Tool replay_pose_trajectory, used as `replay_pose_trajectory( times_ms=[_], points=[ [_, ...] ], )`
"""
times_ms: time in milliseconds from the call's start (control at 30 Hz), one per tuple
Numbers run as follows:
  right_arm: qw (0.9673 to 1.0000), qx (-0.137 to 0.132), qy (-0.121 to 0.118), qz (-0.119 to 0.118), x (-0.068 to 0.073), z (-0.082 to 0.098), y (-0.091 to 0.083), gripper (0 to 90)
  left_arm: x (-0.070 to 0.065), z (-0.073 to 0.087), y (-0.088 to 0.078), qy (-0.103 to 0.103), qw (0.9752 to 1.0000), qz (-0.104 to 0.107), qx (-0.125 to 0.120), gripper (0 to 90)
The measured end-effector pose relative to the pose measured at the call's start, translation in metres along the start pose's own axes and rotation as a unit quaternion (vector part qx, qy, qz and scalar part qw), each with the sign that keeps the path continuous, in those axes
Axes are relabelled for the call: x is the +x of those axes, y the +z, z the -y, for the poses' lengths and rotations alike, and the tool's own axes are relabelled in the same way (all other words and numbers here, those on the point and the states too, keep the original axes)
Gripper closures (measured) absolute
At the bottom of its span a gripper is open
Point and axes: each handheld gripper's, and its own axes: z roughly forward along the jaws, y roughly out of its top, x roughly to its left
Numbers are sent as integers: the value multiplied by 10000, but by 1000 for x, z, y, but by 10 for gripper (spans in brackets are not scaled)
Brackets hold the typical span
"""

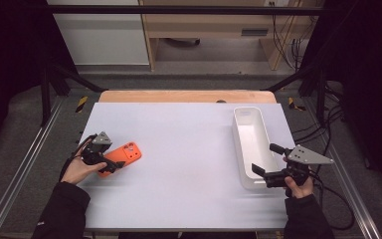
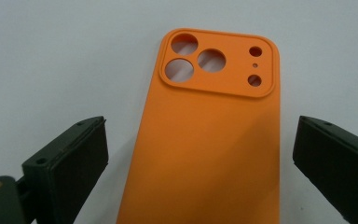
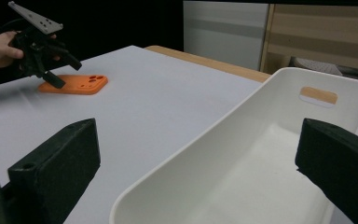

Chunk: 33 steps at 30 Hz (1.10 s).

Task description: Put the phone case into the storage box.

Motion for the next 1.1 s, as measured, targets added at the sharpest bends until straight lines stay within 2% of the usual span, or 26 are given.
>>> replay_pose_trajectory(
  times_ms=[433,667,1100],
  points=[
    [10000,4,2,-3,0,0,0,5,0,4,7,20,9998,60,167,80],
    [10000,0,3,-4,0,0,0,5,0,4,9,32,9997,136,193,117],
    [10000,-1,-1,-7,0,0,0,5,2,4,9,-1,9996,191,204,124]
  ],
)
